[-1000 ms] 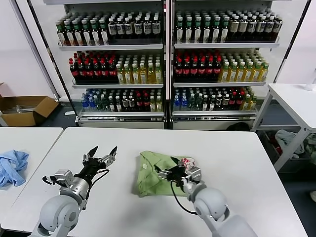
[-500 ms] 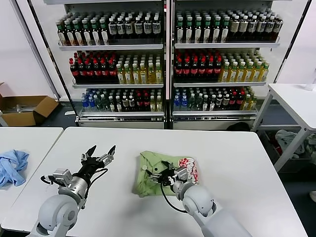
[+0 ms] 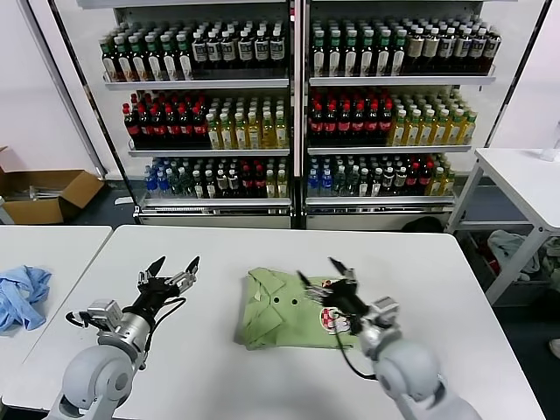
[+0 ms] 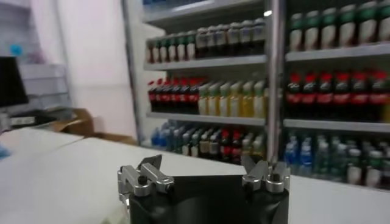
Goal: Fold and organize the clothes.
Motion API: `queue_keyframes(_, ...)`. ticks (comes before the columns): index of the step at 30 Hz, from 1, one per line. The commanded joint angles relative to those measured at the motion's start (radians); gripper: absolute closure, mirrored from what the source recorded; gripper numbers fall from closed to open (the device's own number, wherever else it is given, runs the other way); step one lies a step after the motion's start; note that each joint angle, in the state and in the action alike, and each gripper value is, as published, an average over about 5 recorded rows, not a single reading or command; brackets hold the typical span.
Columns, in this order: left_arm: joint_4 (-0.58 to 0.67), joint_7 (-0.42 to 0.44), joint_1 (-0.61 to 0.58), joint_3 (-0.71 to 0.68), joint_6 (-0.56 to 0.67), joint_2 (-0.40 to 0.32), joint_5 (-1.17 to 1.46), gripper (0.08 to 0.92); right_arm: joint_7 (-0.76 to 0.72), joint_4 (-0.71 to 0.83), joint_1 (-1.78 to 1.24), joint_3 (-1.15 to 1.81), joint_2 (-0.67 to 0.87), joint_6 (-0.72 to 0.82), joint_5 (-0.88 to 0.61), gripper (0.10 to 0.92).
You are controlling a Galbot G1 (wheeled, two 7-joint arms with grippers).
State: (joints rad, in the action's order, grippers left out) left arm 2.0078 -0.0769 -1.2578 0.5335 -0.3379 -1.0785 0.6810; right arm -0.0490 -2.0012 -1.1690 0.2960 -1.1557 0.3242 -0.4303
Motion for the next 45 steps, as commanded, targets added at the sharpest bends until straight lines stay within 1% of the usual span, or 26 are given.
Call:
queue_keyframes(1,0.009,0.039,-0.039,0.010,0.024,-0.011,-0.047,0.177,-0.136,-0.066,-0.372,0.484,-0.021,-0.188,0.002,0.203)
queue_keyframes(8,0.013,0.110,-0.097,0.022,0.093,-0.056,-0.185,0.177,-0.158,-0.021,-0.469,0.613,-0.067,-0.246,-0.018,0.203)
queue_keyframes(19,0.048,0.162,-0.159,0.068,0.151,-0.097,-0.242,0.177,-0.163,-0.005,-0.490,0.633,-0.107,-0.277,-0.034,0.203)
queue_keyframes(27,-0.006,0.187,-0.213,0.096,0.342,-0.123,-0.338,0.177,-0.191,-0.014,-0.542,0.631,-0.147,-0.327,0.000,0.203)
queue_keyframes(29,-0.011,0.207,-0.223,0.125,0.367,-0.122,-0.348,0.177,-0.195,-0.018,-0.552,0.634,-0.153,-0.338,0.008,0.203)
queue_keyframes(33,-0.014,0.273,-0.240,0.192,0.389,-0.123,-0.364,0.177,-0.197,-0.031,-0.565,0.645,-0.165,-0.344,0.015,0.203)
queue_keyframes(38,-0.005,0.359,-0.247,0.275,0.405,-0.154,-0.381,0.177,-0.202,-0.045,-0.567,0.673,-0.180,-0.345,0.007,0.203)
queue_keyframes(41,-0.001,0.389,-0.249,0.302,0.422,-0.174,-0.383,0.177,-0.209,-0.055,-0.566,0.688,-0.185,-0.344,0.000,0.203)
queue_keyframes(45,0.005,0.404,-0.258,0.311,0.441,-0.191,-0.385,0.177,-0.215,-0.067,-0.564,0.699,-0.190,-0.342,-0.006,0.203)
